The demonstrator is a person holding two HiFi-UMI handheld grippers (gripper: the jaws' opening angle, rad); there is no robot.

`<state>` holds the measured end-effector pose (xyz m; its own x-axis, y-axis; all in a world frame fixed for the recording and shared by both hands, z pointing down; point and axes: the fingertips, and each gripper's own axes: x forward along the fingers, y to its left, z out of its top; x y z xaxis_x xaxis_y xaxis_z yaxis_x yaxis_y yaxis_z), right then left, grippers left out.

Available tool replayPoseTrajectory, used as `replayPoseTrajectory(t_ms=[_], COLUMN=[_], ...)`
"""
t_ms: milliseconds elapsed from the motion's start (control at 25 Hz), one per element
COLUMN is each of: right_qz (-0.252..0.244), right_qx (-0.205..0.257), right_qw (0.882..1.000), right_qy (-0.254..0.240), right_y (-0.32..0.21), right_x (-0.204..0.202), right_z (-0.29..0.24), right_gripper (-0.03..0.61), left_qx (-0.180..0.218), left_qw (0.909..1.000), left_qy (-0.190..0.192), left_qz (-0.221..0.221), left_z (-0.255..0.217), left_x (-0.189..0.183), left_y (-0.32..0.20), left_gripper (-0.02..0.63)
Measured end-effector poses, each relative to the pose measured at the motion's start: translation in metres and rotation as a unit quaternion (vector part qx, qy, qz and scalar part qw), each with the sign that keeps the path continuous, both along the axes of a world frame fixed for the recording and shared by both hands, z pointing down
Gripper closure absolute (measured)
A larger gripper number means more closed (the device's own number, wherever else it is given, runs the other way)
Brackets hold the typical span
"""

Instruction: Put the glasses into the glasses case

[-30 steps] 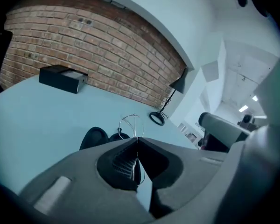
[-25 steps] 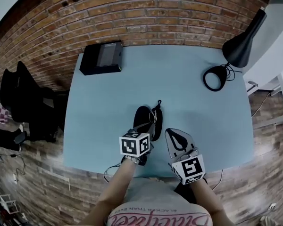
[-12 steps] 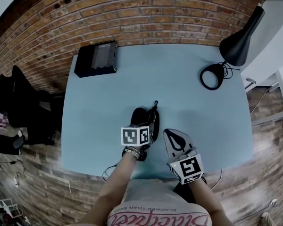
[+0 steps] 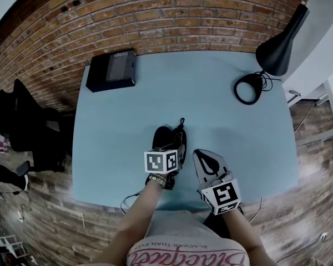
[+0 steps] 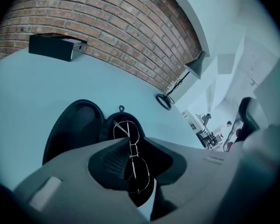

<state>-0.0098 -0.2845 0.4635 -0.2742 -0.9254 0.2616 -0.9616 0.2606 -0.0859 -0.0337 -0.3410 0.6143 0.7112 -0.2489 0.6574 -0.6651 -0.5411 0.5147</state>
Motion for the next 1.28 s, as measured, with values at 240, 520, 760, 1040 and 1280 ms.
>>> replayPoseTrajectory(t_ms=[240, 520, 760, 1040, 1280], right_qz=[-0.001, -0.001, -0.005, -0.011, -0.017], right_qx=[0.013, 0.036, 0.072, 0.121, 0.165], right_qw=[1.000, 0.999, 0.997, 0.992, 0.985], right_qy=[0.000, 0.000, 0.009, 0.028, 0.056], right_y=[0.000, 0.002, 0.004, 0.002, -0.002], right_x=[-0.003, -0.013, -0.024, -0.035, -0.043], right_z=[-0.008, -0.024, -0.049, -0.088, -0.117], right_gripper=[0.568, 0.568, 0.568, 0.568, 0.568], left_qx=[0.108, 0.347, 0.450, 0.513, 0.538], left_qw=[0.9935, 0.9358, 0.8890, 0.8491, 0.8311], left_qy=[0.031, 0.060, 0.081, 0.125, 0.139], left_qz=[-0.014, 0.024, 0.024, -0.001, -0.030], left_z=[-0.049, -0.146, -0.208, -0.263, -0.293], left_x=[-0.011, -0.022, -0.040, -0.065, -0.089], left_y=[-0.014, -0.004, 0.017, 0.035, 0.037], left_gripper=[0.542, 0.543, 0.570, 0.609, 0.609])
